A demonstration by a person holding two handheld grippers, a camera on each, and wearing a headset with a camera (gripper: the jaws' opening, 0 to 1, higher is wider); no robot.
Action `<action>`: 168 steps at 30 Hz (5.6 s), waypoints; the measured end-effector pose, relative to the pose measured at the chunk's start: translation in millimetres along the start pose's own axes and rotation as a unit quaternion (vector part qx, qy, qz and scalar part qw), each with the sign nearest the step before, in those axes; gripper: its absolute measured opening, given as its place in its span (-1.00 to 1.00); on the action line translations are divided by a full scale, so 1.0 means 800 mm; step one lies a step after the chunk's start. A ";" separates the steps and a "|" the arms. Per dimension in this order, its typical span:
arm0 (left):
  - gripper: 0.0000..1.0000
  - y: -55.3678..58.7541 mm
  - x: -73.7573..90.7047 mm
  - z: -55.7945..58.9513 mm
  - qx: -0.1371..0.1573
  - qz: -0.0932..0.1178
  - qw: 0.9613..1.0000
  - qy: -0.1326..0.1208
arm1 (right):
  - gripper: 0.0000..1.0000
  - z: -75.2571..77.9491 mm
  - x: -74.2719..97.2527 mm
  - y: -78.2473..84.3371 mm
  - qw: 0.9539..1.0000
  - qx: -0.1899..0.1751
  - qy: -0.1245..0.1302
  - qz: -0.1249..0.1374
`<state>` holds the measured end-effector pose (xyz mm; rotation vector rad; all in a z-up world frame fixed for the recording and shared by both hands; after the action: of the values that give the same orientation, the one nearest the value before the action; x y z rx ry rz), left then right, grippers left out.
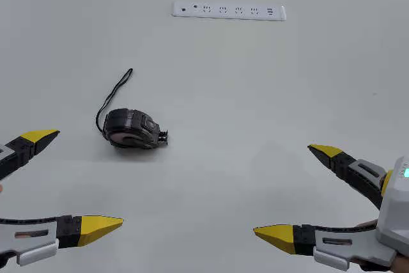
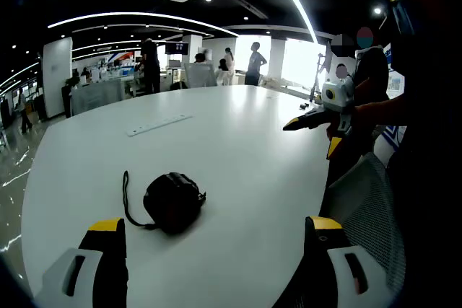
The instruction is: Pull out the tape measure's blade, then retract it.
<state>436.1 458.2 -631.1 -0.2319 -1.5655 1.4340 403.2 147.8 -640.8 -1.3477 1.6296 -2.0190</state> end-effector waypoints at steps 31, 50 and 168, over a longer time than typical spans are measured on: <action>0.96 -0.006 -0.009 -0.012 -0.037 -0.033 0.999 0.011 | 0.95 0.017 -0.008 -0.014 0.999 0.050 -0.014 -0.013; 0.83 -0.027 -0.038 -0.037 -0.088 -0.070 0.993 0.042 | 0.78 0.036 -0.040 -0.028 0.994 0.094 -0.052 -0.020; -0.43 0.001 -0.141 -0.100 -0.238 -0.274 0.924 0.121 | -0.76 0.008 -0.285 -0.037 0.936 0.256 -0.234 -0.068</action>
<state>553.2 433.7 -701.6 -0.2218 -1.5861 0.5585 545.5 304.7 -731.5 -1.5886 0.7595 -1.8130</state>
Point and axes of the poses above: the centre of the closed fingertips' face, and the gripper's own axes: x roughly backward along the fingers, z roughly to its right, y roughly out of its underside, the point moved 5 cm from there along x, roughly backward along the fingers, and after that the axes turned 5 degrees about x, right-handed, at the moved point
